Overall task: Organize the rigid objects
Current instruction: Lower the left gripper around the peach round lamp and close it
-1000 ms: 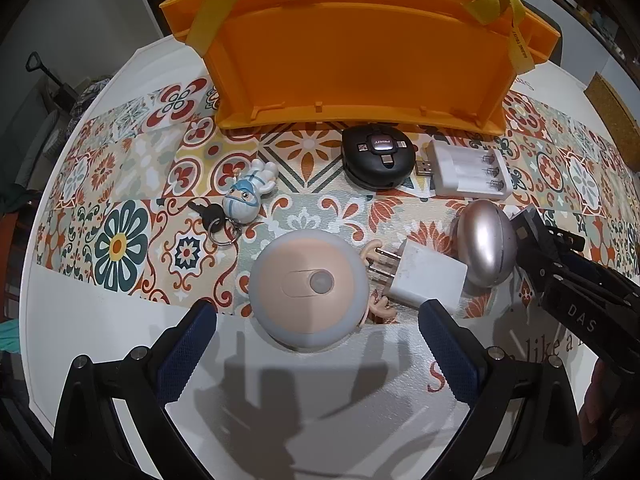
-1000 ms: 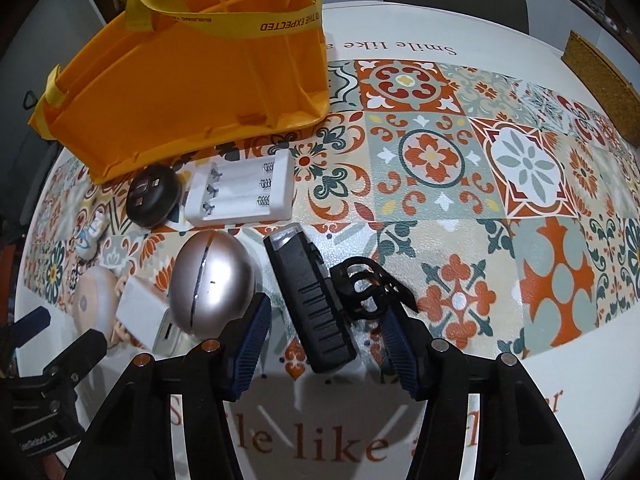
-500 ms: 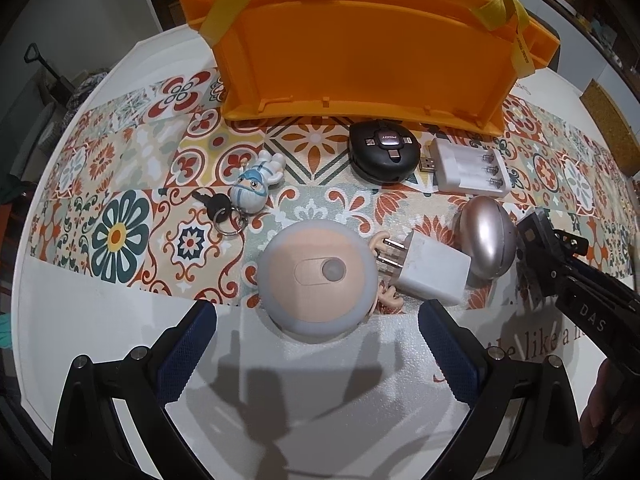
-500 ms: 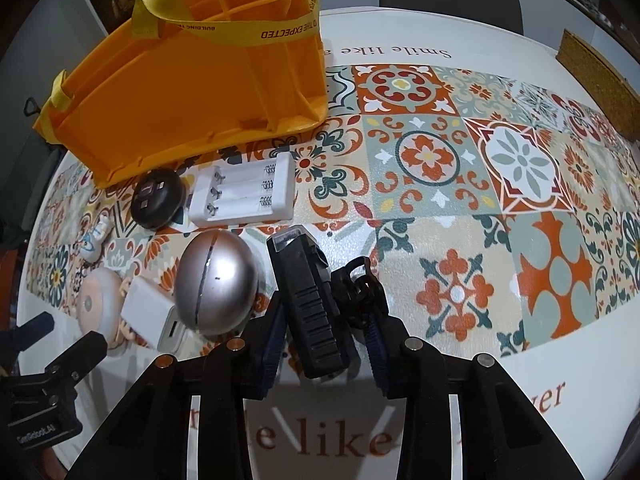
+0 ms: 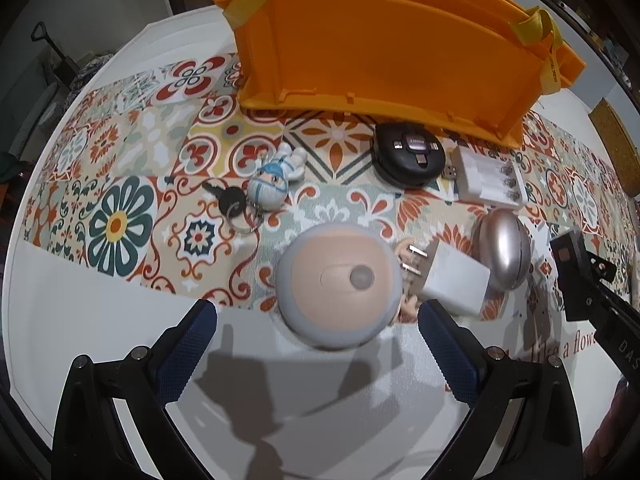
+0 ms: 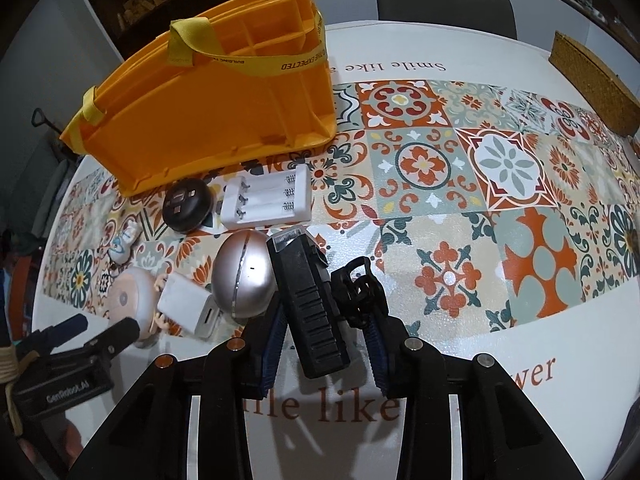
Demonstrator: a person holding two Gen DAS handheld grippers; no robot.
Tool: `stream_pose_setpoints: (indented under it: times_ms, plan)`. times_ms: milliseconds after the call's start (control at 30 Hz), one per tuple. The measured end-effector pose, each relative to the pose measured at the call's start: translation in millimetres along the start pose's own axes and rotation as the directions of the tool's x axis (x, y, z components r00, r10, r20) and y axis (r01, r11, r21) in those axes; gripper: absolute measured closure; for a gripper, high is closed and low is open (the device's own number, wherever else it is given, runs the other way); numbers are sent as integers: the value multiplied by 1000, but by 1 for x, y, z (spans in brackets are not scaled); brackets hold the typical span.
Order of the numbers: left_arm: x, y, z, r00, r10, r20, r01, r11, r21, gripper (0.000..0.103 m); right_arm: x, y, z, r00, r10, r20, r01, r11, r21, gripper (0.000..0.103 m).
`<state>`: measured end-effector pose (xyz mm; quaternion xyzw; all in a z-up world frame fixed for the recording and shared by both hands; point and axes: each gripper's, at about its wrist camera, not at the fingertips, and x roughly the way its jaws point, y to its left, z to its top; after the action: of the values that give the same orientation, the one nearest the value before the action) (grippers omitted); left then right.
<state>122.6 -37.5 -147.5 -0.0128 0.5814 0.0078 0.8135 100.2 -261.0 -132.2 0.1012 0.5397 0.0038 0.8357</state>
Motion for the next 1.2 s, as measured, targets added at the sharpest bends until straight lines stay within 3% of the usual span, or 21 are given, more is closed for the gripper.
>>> stream_pose_setpoints:
  times_ms: [567, 1200]
  plan:
    - [29, -7, 13, 999, 28, -31, -28, 1000, 5, 4, 8, -1, 2, 1000, -9, -24, 9, 1000, 0, 65]
    - [39, 8, 6, 998, 6, -59, -5, 1000, 23, 6, 8, 6, 3, 999, 6, -37, -7, 1000, -21, 65]
